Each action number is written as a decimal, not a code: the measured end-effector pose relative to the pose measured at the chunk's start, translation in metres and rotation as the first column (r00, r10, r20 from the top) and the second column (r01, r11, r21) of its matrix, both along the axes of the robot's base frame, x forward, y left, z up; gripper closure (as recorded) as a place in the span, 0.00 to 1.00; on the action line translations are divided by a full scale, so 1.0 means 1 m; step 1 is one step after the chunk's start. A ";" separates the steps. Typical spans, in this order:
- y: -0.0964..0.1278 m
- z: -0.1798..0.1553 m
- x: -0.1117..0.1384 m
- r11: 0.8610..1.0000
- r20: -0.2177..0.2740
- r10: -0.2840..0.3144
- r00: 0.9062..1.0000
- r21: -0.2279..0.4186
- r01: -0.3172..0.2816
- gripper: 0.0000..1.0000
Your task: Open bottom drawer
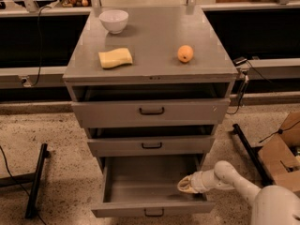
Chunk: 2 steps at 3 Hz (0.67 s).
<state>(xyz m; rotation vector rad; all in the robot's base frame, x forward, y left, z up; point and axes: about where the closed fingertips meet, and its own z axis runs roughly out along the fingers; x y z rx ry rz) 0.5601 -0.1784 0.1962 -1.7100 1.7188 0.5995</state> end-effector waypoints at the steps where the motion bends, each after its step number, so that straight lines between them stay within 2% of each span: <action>1: 0.003 -0.026 -0.005 0.999 -0.072 0.031 0.997 -0.042 -0.034 1.00; 2: 0.010 -0.028 -0.006 0.999 -0.104 0.048 0.993 0.029 -0.045 1.00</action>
Offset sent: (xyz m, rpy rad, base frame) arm -0.0012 0.0174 -0.0168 0.1523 0.1496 0.0779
